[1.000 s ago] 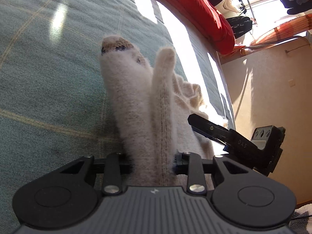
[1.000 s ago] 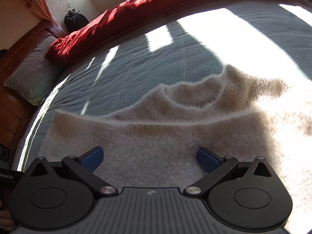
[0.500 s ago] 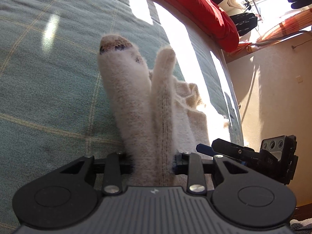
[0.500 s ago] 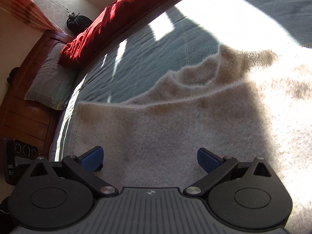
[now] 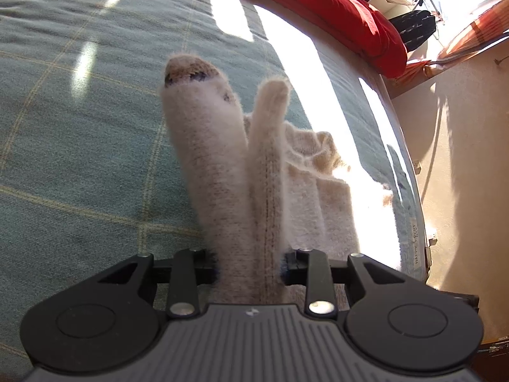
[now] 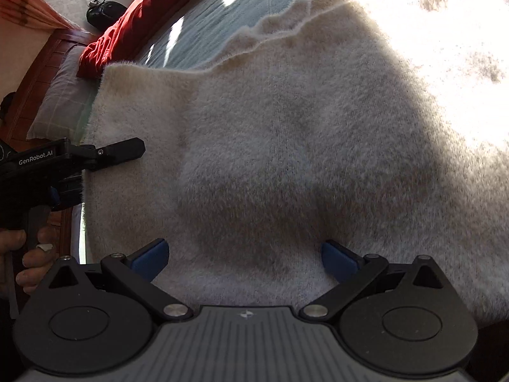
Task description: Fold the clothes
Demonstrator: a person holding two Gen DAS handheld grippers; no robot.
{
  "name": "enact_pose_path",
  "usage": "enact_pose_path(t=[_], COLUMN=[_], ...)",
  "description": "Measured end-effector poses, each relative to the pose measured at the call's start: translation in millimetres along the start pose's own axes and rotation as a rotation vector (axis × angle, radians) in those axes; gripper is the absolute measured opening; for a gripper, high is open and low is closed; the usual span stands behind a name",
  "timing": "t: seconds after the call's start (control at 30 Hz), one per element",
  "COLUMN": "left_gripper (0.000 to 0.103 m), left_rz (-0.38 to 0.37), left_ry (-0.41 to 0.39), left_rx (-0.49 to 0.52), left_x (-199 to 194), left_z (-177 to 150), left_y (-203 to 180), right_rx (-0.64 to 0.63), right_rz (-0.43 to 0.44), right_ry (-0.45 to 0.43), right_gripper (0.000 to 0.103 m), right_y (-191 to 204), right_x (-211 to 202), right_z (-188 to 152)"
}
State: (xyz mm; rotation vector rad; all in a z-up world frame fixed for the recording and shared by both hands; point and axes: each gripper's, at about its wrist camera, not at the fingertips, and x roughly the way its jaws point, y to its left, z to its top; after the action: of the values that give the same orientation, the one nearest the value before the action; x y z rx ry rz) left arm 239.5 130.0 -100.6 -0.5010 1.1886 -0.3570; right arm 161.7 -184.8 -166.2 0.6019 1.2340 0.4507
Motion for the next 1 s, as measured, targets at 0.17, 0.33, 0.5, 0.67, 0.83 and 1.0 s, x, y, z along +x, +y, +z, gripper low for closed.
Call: enact_pose_path(t=[0.17, 0.33, 0.5, 0.67, 0.83, 1.0], left_gripper=[0.03, 0.03, 0.03, 0.03, 0.03, 0.03], left_rz=[0.015, 0.028, 0.039, 0.061, 0.076, 0.091], left_ry=[-0.009, -0.009, -0.007, -0.011, -0.012, -0.013], left_rx=[0.021, 0.024, 0.032, 0.058, 0.084, 0.108], left_x=[-5.5, -8.1, -8.4, -10.3, -14.7, -15.8], left_z=[-1.0, -2.8, -2.3, -1.9, -2.5, -4.1], left_y=[-9.8, -13.6, -20.2, -34.4, -51.2, -73.2], right_rx=[-0.017, -0.05, -0.012, -0.056, -0.151, -0.202], right_rz=[0.008, 0.008, -0.001, -0.047, -0.135, -0.183], right_ry=[-0.042, -0.145, -0.063, -0.148, -0.22, -0.247], right_gripper=[0.103, 0.103, 0.103, 0.103, 0.103, 0.103], right_y=[10.9, 20.1, 8.0, 0.0, -4.7, -8.1], right_x=[-12.8, -18.9, -8.8, -43.3, -64.7, -74.9], right_z=[6.7, 32.6, 36.6, 34.5, 35.5, 31.9])
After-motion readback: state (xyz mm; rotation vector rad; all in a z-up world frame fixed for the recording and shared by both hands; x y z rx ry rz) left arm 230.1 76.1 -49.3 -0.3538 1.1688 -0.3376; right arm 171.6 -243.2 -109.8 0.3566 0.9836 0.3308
